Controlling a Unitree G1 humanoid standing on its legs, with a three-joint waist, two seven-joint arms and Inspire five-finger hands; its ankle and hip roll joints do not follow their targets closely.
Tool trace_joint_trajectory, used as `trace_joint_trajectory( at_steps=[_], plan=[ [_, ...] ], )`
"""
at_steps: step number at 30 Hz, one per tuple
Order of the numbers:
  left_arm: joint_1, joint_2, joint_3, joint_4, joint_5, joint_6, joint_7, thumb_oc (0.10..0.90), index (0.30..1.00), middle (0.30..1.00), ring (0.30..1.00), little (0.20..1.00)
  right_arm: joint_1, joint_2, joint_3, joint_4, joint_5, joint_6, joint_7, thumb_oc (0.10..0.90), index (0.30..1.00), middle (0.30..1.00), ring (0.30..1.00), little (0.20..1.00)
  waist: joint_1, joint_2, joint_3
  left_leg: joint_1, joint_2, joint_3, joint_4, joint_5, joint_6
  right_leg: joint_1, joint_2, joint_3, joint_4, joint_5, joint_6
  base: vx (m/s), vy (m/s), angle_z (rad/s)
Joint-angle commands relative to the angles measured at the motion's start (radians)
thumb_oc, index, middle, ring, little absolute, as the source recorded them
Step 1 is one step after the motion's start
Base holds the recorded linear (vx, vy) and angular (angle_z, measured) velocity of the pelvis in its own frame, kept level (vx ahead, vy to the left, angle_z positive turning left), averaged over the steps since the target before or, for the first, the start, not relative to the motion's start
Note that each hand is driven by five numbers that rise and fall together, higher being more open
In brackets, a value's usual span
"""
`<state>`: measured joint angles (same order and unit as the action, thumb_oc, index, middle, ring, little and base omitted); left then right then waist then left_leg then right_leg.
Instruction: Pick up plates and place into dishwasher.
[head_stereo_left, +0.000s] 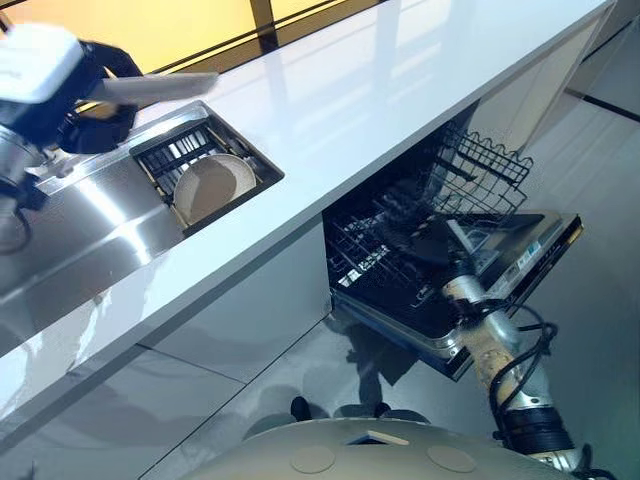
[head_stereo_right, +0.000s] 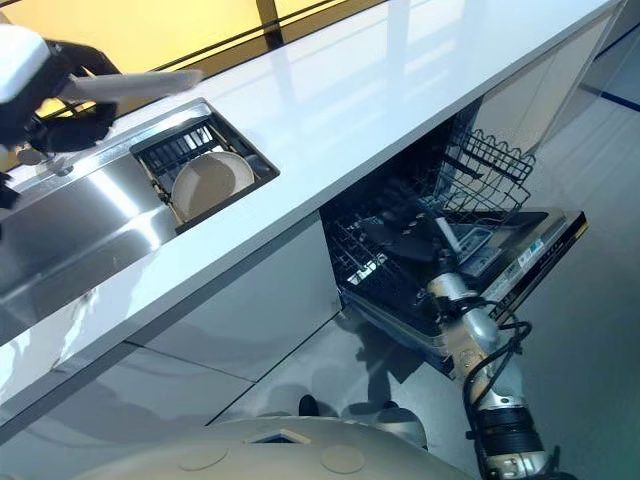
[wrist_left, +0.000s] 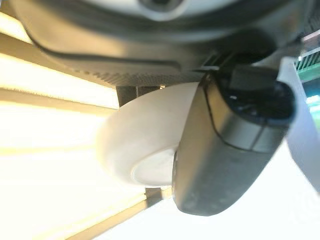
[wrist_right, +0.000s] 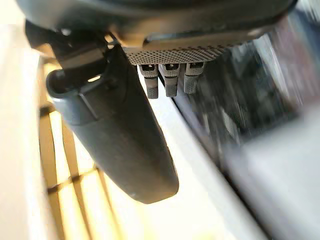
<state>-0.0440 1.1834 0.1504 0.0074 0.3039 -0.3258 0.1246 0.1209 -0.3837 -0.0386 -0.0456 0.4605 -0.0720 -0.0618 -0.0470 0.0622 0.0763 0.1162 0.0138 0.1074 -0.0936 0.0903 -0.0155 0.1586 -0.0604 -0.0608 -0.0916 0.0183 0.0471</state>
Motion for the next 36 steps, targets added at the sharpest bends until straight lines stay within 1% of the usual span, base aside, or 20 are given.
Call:
trace_joint_trajectory(
  at_steps=[1,2,3,5,6,7,8,9,10,11,12,14,16,19,23,26,30,31,35,36],
  plan=[
    [-0.077,-0.040,0.186,-0.092,-0.073,0.036,0.083,0.100,0.300,0.300,0.300,0.200,-0.130,-0.065,-0.134,-0.233,-0.263,-0.338,-0.248,0.800,0.900,0.900,0.900,0.900,-0.021,-0.005,-0.031,0.068,-0.059,0.030,0.006,-0.144,0.054,-0.031,0.053,-0.017,0.035,-0.025,0.026,-0.01,0.037,-0.06],
    [-0.077,-0.071,0.175,-0.126,-0.065,0.036,0.080,0.100,0.300,0.300,0.300,0.200,-0.152,-0.087,-0.144,-0.259,-0.341,-0.377,-0.303,0.800,0.900,0.900,0.900,0.900,-0.021,-0.007,-0.030,0.069,-0.060,0.028,0.006,-0.145,0.056,-0.031,0.054,-0.014,0.036,-0.025,0.024,-0.01,0.037,-0.07],
    [-0.092,-0.096,0.154,-0.147,-0.059,0.039,0.074,0.100,0.300,0.300,0.300,0.200,-0.175,-0.109,-0.144,-0.278,-0.403,-0.398,-0.346,0.800,0.900,0.900,0.900,0.900,-0.018,-0.006,-0.030,0.069,-0.061,0.026,0.007,-0.146,0.057,-0.030,0.054,-0.013,0.038,-0.026,0.024,-0.02,0.031,-0.14],
    [-0.154,-0.138,0.082,-0.176,-0.075,0.030,0.054,0.100,0.300,0.300,0.300,0.200,-0.237,-0.165,-0.122,-0.307,-0.485,-0.421,-0.380,0.800,0.900,0.900,0.900,0.900,-0.005,-0.009,-0.025,0.070,-0.064,0.020,0.008,-0.147,0.056,-0.028,0.054,-0.014,0.043,-0.029,0.023,-0.03,0.022,-0.19],
    [-0.184,-0.149,0.052,-0.185,-0.085,0.029,0.041,0.100,0.300,0.300,0.300,0.200,-0.263,-0.185,-0.105,-0.309,-0.499,-0.429,-0.358,0.800,0.900,0.900,0.900,0.900,0.000,-0.010,-0.024,0.069,-0.064,0.018,0.008,-0.146,0.055,-0.027,0.053,-0.016,0.044,-0.029,0.023,-0.04,0.009,-0.12],
    [-0.232,-0.162,0.001,-0.204,-0.099,0.026,0.017,0.100,0.300,0.300,0.300,0.200,-0.309,-0.220,-0.070,-0.322,-0.514,-0.429,-0.289,0.800,0.900,0.900,0.900,0.900,0.007,-0.016,-0.023,0.067,-0.064,0.016,0.009,-0.144,0.052,-0.027,0.052,-0.020,0.046,-0.029,0.024,-0.04,0.001,-0.05],
    [-0.245,-0.165,-0.012,-0.209,-0.102,0.029,0.009,0.100,0.300,0.300,0.300,0.200,-0.322,-0.230,-0.061,-0.327,-0.514,-0.425,-0.266,0.800,0.900,0.900,0.900,0.900,0.008,-0.018,-0.023,0.067,-0.064,0.015,0.009,-0.144,0.051,-0.027,0.052,-0.021,0.046,-0.029,0.024,-0.04,-0.005,-0.03],
    [-0.272,-0.172,-0.040,-0.218,-0.114,0.027,-0.003,0.100,0.300,0.300,0.300,0.200,-0.347,-0.251,-0.037,-0.333,-0.491,-0.408,-0.163,0.800,0.900,0.900,0.900,0.900,0.011,-0.022,-0.024,0.065,-0.065,0.014,0.009,-0.143,0.049,-0.029,0.051,-0.024,0.046,-0.029,0.025,-0.03,-0.009,0.00],
    [-0.293,-0.177,-0.063,-0.226,-0.119,0.016,-0.011,0.100,0.300,0.300,0.300,0.200,-0.365,-0.279,-0.014,-0.339,-0.444,-0.370,-0.043,0.800,0.900,0.900,0.900,0.900,0.013,-0.027,-0.025,0.062,-0.065,0.012,0.009,-0.141,0.047,-0.030,0.050,-0.027,0.045,-0.028,0.026,-0.04,-0.012,0.02],
    [-0.311,-0.182,-0.080,-0.233,-0.117,0.012,-0.017,0.100,0.300,0.300,0.300,0.200,-0.379,-0.305,0.006,-0.343,-0.399,-0.324,0.037,0.800,0.900,0.900,0.900,0.900,0.014,-0.032,-0.026,0.060,-0.065,0.012,0.009,-0.140,0.045,-0.030,0.049,-0.030,0.045,-0.027,0.025,-0.03,-0.016,0.03],
    [-0.331,-0.186,-0.100,-0.240,-0.108,0.007,-0.023,0.100,0.300,0.300,0.300,0.200,-0.396,-0.327,0.028,-0.346,-0.354,-0.294,0.110,0.800,0.900,0.900,0.900,0.900,0.014,-0.037,-0.028,0.058,-0.064,0.014,0.009,-0.138,0.043,-0.031,0.048,-0.034,0.046,-0.027,0.026,-0.02,-0.017,0.06],
    [-0.365,-0.185,-0.135,-0.240,-0.115,-0.003,-0.025,0.100,0.300,0.300,0.300,0.200,-0.425,-0.363,0.062,-0.339,-0.296,-0.239,0.214,0.800,0.900,0.900,0.900,0.900,0.015,-0.045,-0.033,0.057,-0.063,0.014,0.009,-0.136,0.040,-0.031,0.048,-0.040,0.046,-0.027,0.025,-0.01,-0.017,0.13],
    [-0.404,-0.191,-0.172,-0.238,-0.124,-0.003,-0.035,0.100,0.300,0.300,0.300,0.200,-0.464,-0.381,0.102,-0.325,-0.287,-0.198,0.298,0.800,0.900,0.900,0.900,0.900,0.015,-0.052,-0.037,0.056,-0.063,0.015,0.009,-0.135,0.037,-0.030,0.047,-0.044,0.047,-0.028,0.023,0.00,-0.016,0.16],
    [-0.460,-0.190,-0.223,-0.231,-0.136,0.006,-0.040,0.100,0.300,0.300,0.300,0.200,-0.520,-0.419,0.158,-0.320,-0.301,-0.127,0.390,0.800,0.900,0.900,0.900,0.900,0.015,-0.060,-0.040,0.055,-0.062,0.016,0.008,-0.133,0.034,-0.029,0.047,-0.049,0.044,-0.025,0.023,0.00,-0.005,0.02],
    [-0.498,-0.179,-0.257,-0.233,-0.154,0.016,-0.048,0.100,0.300,0.300,0.300,0.200,-0.572,-0.466,0.203,-0.317,-0.294,-0.088,0.496,0.800,0.900,0.900,0.900,0.900,0.016,-0.067,-0.042,0.056,-0.062,0.018,0.008,-0.131,0.032,-0.026,0.045,-0.052,0.040,-0.020,0.022,0.00,0.000,0.00],
    [-0.519,-0.178,-0.284,-0.221,-0.160,0.012,-0.053,0.100,0.300,0.300,0.300,0.200,-0.614,-0.481,0.231,-0.314,-0.262,-0.079,0.509,0.800,0.900,0.900,0.900,0.900,0.016,-0.071,-0.041,0.058,-0.063,0.018,0.007,-0.130,0.031,-0.024,0.047,-0.051,0.039,-0.018,0.021,0.00,0.000,0.00],
    [-0.527,-0.199,-0.314,-0.217,-0.171,-0.009,-0.080,0.100,0.300,0.300,0.300,0.200,-0.647,-0.452,0.262,-0.307,-0.236,-0.064,0.535,0.800,0.900,0.900,0.900,0.900,0.020,-0.073,-0.039,0.058,-0.064,0.014,0.008,-0.131,0.032,-0.021,0.048,-0.050,0.038,-0.017,0.021,0.00,0.000,0.00],
    [-0.527,-0.202,-0.318,-0.216,-0.177,-0.015,-0.089,0.100,0.300,0.300,0.300,0.200,-0.651,-0.448,0.265,-0.305,-0.228,-0.062,0.532,0.100,0.300,0.300,0.300,0.200,0.021,-0.073,-0.038,0.059,-0.065,0.013,0.008,-0.131,0.032,-0.019,0.048,-0.050,0.036,-0.017,0.020,0.00,0.000,0.00],
    [-0.503,-0.241,-0.332,-0.228,-0.241,-0.029,-0.159,0.100,0.300,0.300,0.300,0.200,-0.638,-0.402,0.267,-0.283,-0.213,-0.058,0.512,0.100,0.300,0.300,0.300,0.200,0.026,-0.072,-0.037,0.061,-0.064,0.011,0.007,-0.131,0.034,-0.017,0.048,-0.050,0.037,-0.016,0.021,0.00,0.000,0.00],
    [-0.489,-0.258,-0.332,-0.235,-0.281,-0.046,-0.198,0.100,0.300,0.300,0.300,0.200,-0.626,-0.390,0.261,-0.284,-0.220,-0.061,0.505,0.100,0.300,0.300,0.300,0.200,0.027,-0.072,-0.037,0.061,-0.064,0.008,0.007,-0.131,0.035,-0.017,0.048,-0.050,0.037,-0.016,0.021,0.00,0.000,0.00]
  ],
)
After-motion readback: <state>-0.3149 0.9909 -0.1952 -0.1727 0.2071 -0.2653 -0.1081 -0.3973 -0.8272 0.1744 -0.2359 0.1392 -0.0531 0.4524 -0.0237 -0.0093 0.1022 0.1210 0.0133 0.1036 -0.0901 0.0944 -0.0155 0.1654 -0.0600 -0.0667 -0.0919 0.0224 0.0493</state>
